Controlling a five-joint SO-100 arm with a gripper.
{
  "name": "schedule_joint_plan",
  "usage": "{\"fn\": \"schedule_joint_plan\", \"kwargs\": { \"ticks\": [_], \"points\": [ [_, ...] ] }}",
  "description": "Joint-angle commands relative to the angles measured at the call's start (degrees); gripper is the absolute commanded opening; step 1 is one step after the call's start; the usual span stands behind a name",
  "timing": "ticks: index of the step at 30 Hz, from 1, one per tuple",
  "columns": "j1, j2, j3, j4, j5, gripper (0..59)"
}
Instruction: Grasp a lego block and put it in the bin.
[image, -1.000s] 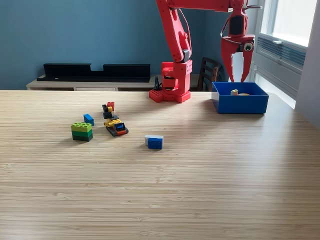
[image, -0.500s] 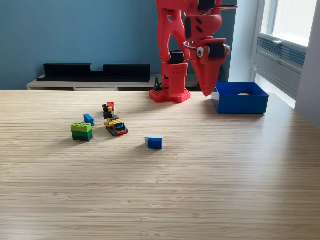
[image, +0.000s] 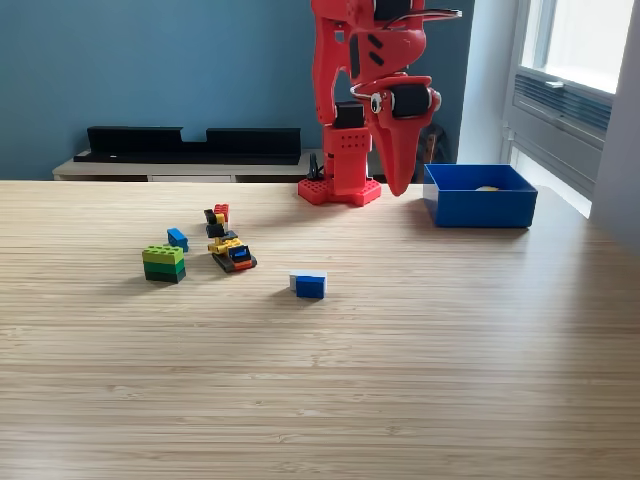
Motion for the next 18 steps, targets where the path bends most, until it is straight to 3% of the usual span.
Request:
{"fn": "schedule_joint_plan", "kwargs": {
  "ticks": [1,18],
  "points": [
    [0.0,1.41,-0.7,-1.58,0.0,0.0],
    [0.09,1.49,2.9,-3.52,2.64,0.0]
  ]
}}
